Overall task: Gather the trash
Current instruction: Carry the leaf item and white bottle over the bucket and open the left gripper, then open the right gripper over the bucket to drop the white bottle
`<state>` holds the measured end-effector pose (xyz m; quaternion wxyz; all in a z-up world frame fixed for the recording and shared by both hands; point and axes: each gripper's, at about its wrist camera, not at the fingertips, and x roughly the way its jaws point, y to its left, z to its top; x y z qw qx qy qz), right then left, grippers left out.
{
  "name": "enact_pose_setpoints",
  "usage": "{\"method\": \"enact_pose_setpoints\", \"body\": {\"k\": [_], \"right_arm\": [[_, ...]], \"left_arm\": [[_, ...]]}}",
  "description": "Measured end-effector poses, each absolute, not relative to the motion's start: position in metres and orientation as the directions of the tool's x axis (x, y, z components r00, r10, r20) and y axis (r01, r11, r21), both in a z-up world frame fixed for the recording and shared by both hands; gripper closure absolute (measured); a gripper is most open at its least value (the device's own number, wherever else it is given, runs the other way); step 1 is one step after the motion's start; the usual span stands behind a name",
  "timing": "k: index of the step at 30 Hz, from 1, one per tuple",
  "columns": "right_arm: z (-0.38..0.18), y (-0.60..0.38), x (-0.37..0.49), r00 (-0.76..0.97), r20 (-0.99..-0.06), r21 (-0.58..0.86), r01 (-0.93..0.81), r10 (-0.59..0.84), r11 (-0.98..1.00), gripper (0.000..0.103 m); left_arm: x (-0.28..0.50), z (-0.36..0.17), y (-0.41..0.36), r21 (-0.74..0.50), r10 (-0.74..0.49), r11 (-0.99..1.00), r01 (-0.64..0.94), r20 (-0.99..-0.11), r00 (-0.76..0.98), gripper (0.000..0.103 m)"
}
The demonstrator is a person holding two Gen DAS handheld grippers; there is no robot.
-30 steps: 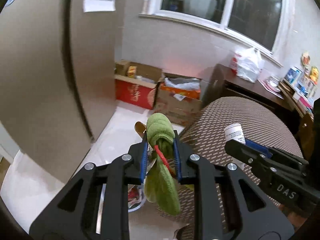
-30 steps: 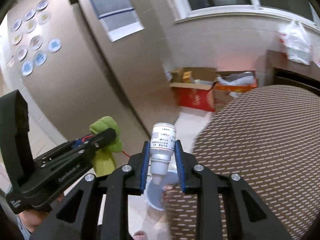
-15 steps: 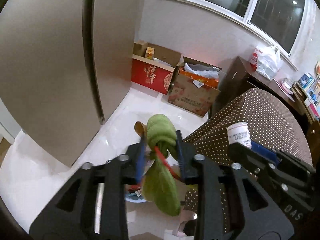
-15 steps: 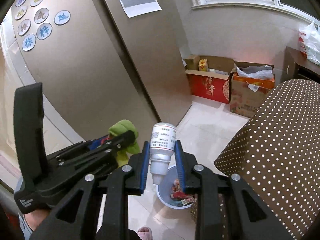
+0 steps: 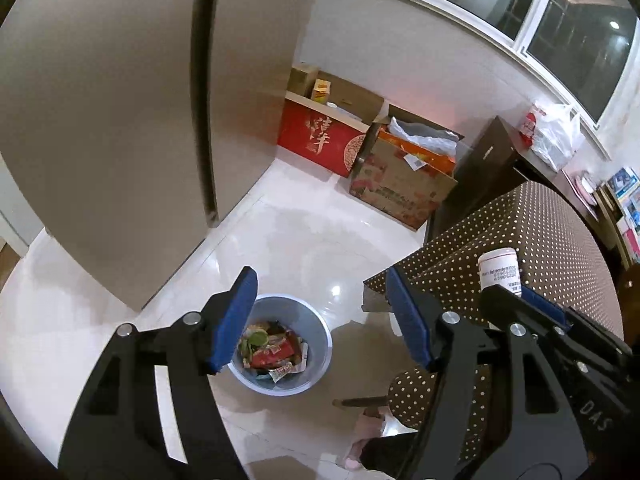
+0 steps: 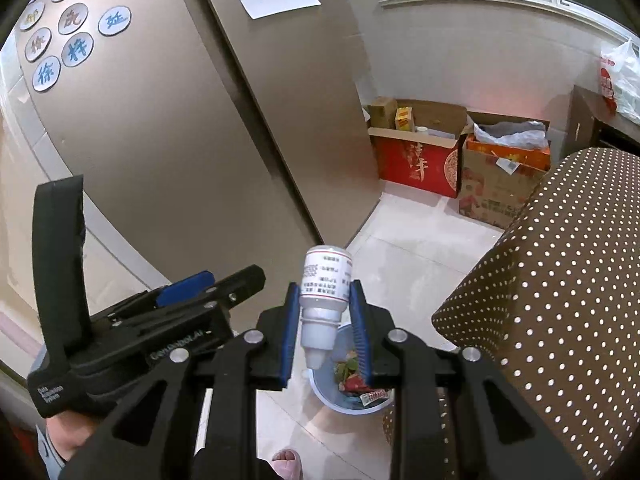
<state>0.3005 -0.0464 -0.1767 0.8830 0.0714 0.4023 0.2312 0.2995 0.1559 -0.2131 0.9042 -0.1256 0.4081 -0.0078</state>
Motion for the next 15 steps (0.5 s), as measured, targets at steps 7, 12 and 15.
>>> {"method": "enact_pose_setpoints", "body": {"k": [7, 12, 15], "right_arm": [[-0.173, -0.04, 0.302, 0.585, -0.658, 0.308, -0.365, 0.474, 0.879, 0.078], [-0.168, -0.031, 0.304, 0.609, -0.631, 0.307, -0.373, 0.481, 0.876, 0.078], [-0.166, -0.026, 0.31, 0.636, -0.601, 0.305, -0.377, 0.484, 0.874, 0.075]], "left_arm": [[0.29, -0.206, 0.168, -0.236, -0.09, 0.964, -0.123, -0.725, 0.683, 0.033], [0.285, -0.2, 0.181, -0.239, -0.063, 0.958, -0.159, -0.714, 0.698, 0.031], [0.284, -0.198, 0.189, -0.234, -0.032, 0.953, -0.193, -0.71, 0.703, 0.029]]}}
